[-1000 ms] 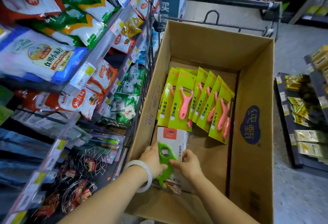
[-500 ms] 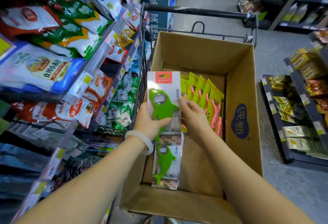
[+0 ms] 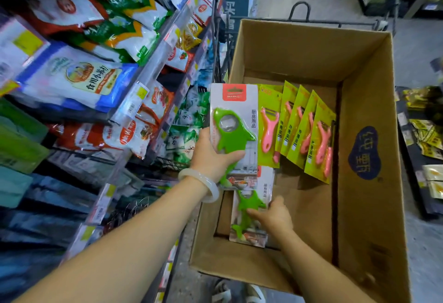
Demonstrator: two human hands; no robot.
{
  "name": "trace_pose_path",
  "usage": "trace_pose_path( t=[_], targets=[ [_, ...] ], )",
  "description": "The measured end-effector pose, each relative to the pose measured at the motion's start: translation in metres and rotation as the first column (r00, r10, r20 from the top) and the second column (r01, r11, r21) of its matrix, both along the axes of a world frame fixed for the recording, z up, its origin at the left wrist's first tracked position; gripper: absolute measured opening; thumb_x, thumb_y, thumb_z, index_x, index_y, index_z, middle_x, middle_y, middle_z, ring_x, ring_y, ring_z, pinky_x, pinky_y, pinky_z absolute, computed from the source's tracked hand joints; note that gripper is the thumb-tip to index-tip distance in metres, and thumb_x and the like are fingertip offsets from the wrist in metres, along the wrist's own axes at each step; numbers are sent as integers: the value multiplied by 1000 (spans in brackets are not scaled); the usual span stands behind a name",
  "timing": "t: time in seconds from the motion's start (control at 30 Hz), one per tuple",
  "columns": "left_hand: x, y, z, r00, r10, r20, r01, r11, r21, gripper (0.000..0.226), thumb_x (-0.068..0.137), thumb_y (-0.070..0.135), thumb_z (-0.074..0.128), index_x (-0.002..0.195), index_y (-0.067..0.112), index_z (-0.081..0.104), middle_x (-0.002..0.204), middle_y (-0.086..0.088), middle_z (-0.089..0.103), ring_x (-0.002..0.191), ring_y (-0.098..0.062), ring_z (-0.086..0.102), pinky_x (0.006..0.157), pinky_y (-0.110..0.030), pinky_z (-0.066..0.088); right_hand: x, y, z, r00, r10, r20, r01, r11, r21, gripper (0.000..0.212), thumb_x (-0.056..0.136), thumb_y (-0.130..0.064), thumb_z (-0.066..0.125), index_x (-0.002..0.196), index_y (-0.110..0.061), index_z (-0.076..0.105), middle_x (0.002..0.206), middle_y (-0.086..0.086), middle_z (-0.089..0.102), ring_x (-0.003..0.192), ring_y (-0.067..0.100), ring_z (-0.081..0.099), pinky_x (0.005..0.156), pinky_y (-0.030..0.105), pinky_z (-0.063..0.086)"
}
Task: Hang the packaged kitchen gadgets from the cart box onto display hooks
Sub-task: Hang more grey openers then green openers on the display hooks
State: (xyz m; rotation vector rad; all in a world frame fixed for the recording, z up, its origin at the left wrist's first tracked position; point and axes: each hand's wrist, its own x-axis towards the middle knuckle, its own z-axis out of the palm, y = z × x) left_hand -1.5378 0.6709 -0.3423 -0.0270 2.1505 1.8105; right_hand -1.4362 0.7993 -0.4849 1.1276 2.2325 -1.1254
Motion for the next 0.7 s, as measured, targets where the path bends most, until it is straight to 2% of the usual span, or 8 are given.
trace_pose_path(
  t=[0.23,0.3,0.37,0.43,0.5,0.6,0.7],
  targets=[
    [2,-3,0,999,-50,-1,50,998,-22,66,72,2,75,128,13,41,125,-2,55,111,-18,56,86,-23,47,9,-5,6,998,-39,-41,41,997,58,55,67,-42,80,96,-14,43,103,6,62,100,28,60,69,31,41],
    [1,-3,0,999,-50,-1,50,998,-32,67,72,4,76,129,13,41,126,-3,56,113,-20,56,94,-31,48,9,-6,7,990,-98,-103,97,995,-16,49,67,-33,82,94,-12,46,93,4,60,91,26,60,70,33,44],
    [1,-4,0,998,-58,-3,58,998,-39,68,72,5,76,130,12,41,127,-4,56,115,-21,56,98,-36,47,9,-7,11,969,-200,-145,181,974,-135,42,67,-20,83,79,-14,43,78,2,55,76,21,55,69,37,46],
    [1,-3,0,998,-69,-6,68,997,-45,68,72,4,76,129,12,40,128,-5,55,115,-22,55,99,-38,46,11,-5,14,951,-255,-174,218,954,-207,45,67,-12,82,70,-16,38,69,1,52,64,17,50,61,34,44],
    [1,-4,-1,997,-77,-11,76,996,-53,68,71,4,77,129,12,41,128,-6,55,116,-24,55,100,-42,46,14,0,19,928,-302,-219,234,928,-288,42,69,-4,80,70,-14,39,69,2,55,60,14,51,54,28,42],
    [2,-4,1,995,-94,-26,92,994,-54,67,71,4,77,128,10,42,126,-6,57,112,-22,58,96,-37,48,20,12,32,897,-356,-262,244,893,-378,32,72,1,76,79,-13,47,82,8,63,70,20,59,58,30,49],
    [2,-5,1,995,-98,-29,97,994,-43,66,72,2,76,128,8,42,125,-6,57,112,-22,57,93,-34,47,27,27,50,871,-383,-309,252,886,-389,28,74,4,73,84,-10,51,85,10,65,72,22,60,61,30,52]
  ],
)
